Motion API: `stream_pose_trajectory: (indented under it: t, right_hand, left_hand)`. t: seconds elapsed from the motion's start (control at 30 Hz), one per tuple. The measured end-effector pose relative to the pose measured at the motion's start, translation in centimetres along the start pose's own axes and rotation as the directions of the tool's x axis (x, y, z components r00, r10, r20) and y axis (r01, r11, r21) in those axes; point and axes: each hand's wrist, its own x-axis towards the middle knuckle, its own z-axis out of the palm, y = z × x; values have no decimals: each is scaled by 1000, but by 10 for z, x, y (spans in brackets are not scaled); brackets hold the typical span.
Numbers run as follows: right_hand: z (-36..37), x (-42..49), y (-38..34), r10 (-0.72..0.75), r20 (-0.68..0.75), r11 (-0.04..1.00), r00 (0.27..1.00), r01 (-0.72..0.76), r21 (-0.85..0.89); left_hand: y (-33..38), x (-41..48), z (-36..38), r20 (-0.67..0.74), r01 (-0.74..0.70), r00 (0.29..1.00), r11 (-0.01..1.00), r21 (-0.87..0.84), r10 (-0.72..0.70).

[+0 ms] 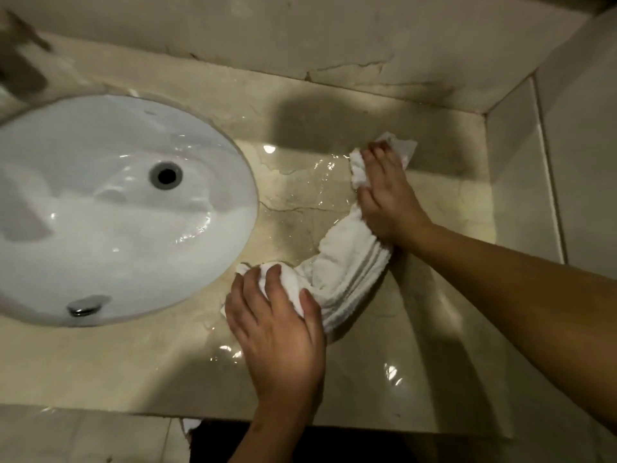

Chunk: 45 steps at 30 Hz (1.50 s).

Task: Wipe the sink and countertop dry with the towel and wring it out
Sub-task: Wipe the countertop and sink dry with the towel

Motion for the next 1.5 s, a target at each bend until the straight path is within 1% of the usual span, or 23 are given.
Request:
stream_pose_trajectory:
  t: [0.13, 0.23, 0.33, 0.4, 0.5, 0.6, 0.63, 0.7, 0.8, 0.87, 0.93, 1.0, 1.03, 1.07, 1.13, 1.2, 1.27, 1.37, 1.43, 1.5]
  right_hand:
    - [3, 32, -27, -210, 93, 976, 973, 213, -30]
    - [15, 57, -56, -364, 150, 926, 919, 374, -43]
    - [31, 76, -89, -492, 146, 863, 858, 503, -48]
    - [40, 83, -109, -538, 148, 836, 830, 548, -35]
    - [46, 86, -127, -588, 126, 806, 799, 593, 2]
    - [44, 78, -127, -582, 28, 813, 813, 582, -2]
    - [41, 74, -124, -554, -29, 833, 832, 553, -19]
    - [28, 64, -110, -451, -166, 892, 877, 449, -47]
    - [5, 43, -72, -227, -304, 973, 925, 231, -25]
    - [-7, 24, -41, -59, -361, 998, 931, 43, -53]
    - [-10, 2, -11, 154, -401, 973, 903, -210, -100]
    - [-8, -20, 6, 418, -374, 874, 828, -478, -82]
    - [-7, -29, 11, 526, -339, 817, 780, -574, -56]
    - [-5, -36, 14, 594, -301, 776, 746, -630, -32]
    - [-1, -46, 14, 632, -261, 757, 730, -654, 4]
    - [0, -50, 15, 659, -261, 739, 706, -672, 47]
    - [0, -57, 21, 660, -293, 732, 692, -680, 43]
    - [0, -79, 30, 624, -351, 750, 698, -661, 18]
    - [1, -93, 31, 643, -387, 736, 661, -673, 74]
    - [4, -95, 30, 692, -415, 701, 591, -687, 191]
  left_hand:
    - [4, 0, 5, -58, 56, 997, 998, -3, -57]
    - [5, 3, 7, -88, 105, 991, 994, -1, -105]
    - [2, 5, 5, -115, 167, 979, 986, -24, -169]
    - [-5, 9, 3, -137, 219, 965, 975, -45, -223]
    - [-14, 13, 1, -166, 245, 954, 968, -50, -250]
    - [-16, 12, 0, -177, 231, 956, 972, -42, -235]
    - [-16, 11, 0, -174, 229, 957, 973, -40, -233]
    - [-16, 11, 0, -163, 226, 959, 973, -40, -230]
    - [-15, 11, 0, -141, 192, 971, 981, -30, -194]
    - [-10, 12, -1, -112, 131, 985, 991, -36, -134]
    - [-3, 17, -2, -53, 28, 998, 999, -41, -30]
    - [2, 26, -2, 6, -69, 998, 997, -47, 69]
    - [4, 31, -1, 30, -107, 994, 993, -48, 109]
    - [6, 35, -1, 54, -137, 989, 990, -41, 140]
    - [7, 41, -1, 87, -178, 980, 984, 7, 176]
    - [11, 46, 2, 98, -208, 974, 978, 33, 204]
    - [15, 51, 4, 107, -241, 965, 970, 20, 238]
    - [17, 59, 8, 147, -313, 940, 950, 7, 309]
    - [22, 66, 11, 173, -355, 921, 935, 2, 349]
    - [26, 73, 14, 190, -385, 906, 923, 8, 377]
